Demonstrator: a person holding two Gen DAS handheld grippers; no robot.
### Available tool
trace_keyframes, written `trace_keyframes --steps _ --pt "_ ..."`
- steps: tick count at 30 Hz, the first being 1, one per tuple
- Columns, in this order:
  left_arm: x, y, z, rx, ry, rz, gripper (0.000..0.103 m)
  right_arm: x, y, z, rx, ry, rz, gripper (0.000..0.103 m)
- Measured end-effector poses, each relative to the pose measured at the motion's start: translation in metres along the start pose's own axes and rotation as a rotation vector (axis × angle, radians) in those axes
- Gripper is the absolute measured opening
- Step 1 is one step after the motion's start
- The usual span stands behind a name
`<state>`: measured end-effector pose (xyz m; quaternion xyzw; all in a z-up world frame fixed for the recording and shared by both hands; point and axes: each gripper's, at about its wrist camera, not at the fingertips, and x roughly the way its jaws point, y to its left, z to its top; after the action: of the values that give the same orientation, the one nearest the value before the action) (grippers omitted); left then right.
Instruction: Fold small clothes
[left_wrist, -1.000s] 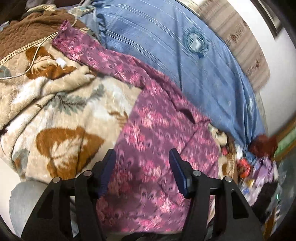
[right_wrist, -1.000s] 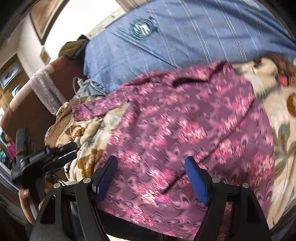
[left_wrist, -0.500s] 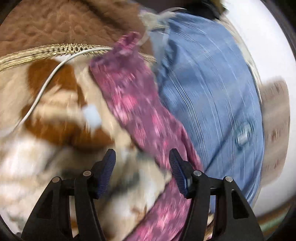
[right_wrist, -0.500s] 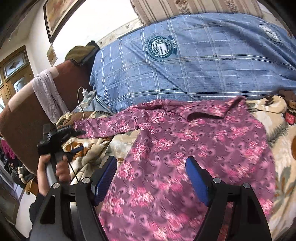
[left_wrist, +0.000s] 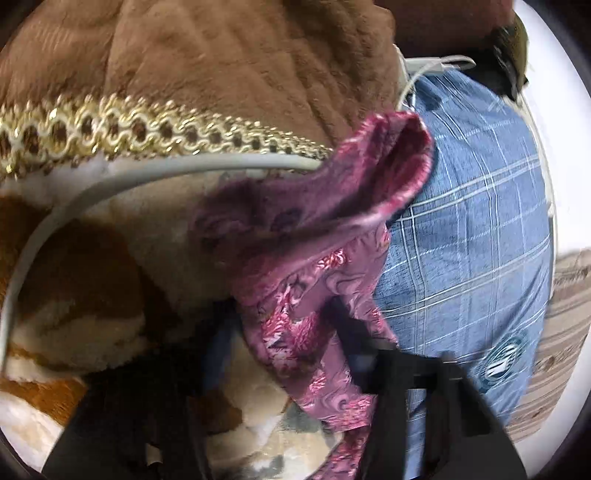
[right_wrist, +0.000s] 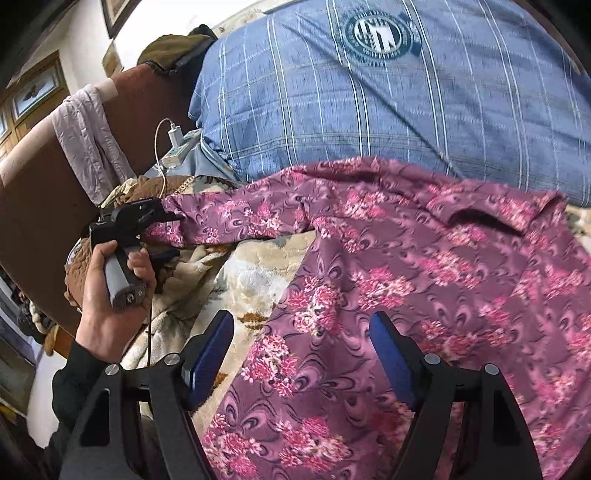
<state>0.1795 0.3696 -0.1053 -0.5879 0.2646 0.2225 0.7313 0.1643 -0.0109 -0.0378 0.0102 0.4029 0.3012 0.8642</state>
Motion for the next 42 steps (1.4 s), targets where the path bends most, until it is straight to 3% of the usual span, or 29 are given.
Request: trace_keyframes --steps 1,4,7,9,12,14,15,17,20,25,27,29,33,37,42 --pt "-0.001 -0.002 -0.003 0.013 0.003 0.003 0.007 0.002 -0.001 -0.001 0.009 0.007 0.005 0.075" --pt "-0.018 -0.011 -0.011 0.063 -0.027 -0.038 0.005 0.006 -0.006 -0.001 0.035 0.026 0.01 0.074" --pt "-0.047 -0.042 -0.034 0.253 -0.115 -0.048 0.004 0.002 -0.012 0.003 0.057 0.022 0.005 0.074" --pt "-0.064 -0.064 -0.058 0.39 -0.135 -0.095 0.004 -0.005 -0.018 0.005 0.078 0.008 -0.001 0.074" --pt "-0.091 -0.102 -0.113 0.656 -0.185 -0.234 0.004 -0.017 -0.032 0.008 0.11 -0.014 -0.025 0.074" --pt "-0.106 -0.128 -0.162 0.905 -0.203 -0.309 0.004 -0.026 -0.047 0.01 0.145 -0.029 -0.053 0.074" --pt "-0.108 -0.137 -0.183 0.995 -0.174 -0.346 0.004 -0.032 -0.056 0.01 0.169 -0.039 -0.064 0.074" --pt "-0.105 -0.149 -0.226 1.133 0.002 -0.451 0.004 -0.046 -0.077 0.01 0.221 -0.063 -0.083 0.074" --pt "-0.095 -0.152 -0.272 1.286 0.169 -0.505 0.004 -0.074 -0.119 0.006 0.314 -0.106 -0.122 0.074" --pt "-0.074 -0.132 -0.339 1.498 0.347 -0.477 0.004 -0.094 -0.183 -0.007 0.452 -0.11 -0.107 0.074" --pt "-0.072 -0.121 -0.356 1.561 0.372 -0.453 0.004 -0.086 -0.205 -0.014 0.509 -0.067 -0.042 0.074" --pt "-0.063 -0.112 -0.369 1.615 0.398 -0.416 0.004 -0.069 -0.22 -0.02 0.566 -0.019 0.087 0.074" --pt "-0.046 -0.108 -0.389 1.684 0.423 -0.365 0.004 -0.041 -0.226 -0.035 0.634 0.063 0.228 0.074" --pt "-0.045 -0.103 -0.402 1.769 0.442 -0.352 0.004 -0.042 -0.227 -0.058 0.674 0.078 0.259 0.076" --pt "-0.031 -0.093 -0.414 1.847 0.466 -0.269 0.005 -0.041 -0.226 -0.074 0.701 0.124 0.308 0.072"
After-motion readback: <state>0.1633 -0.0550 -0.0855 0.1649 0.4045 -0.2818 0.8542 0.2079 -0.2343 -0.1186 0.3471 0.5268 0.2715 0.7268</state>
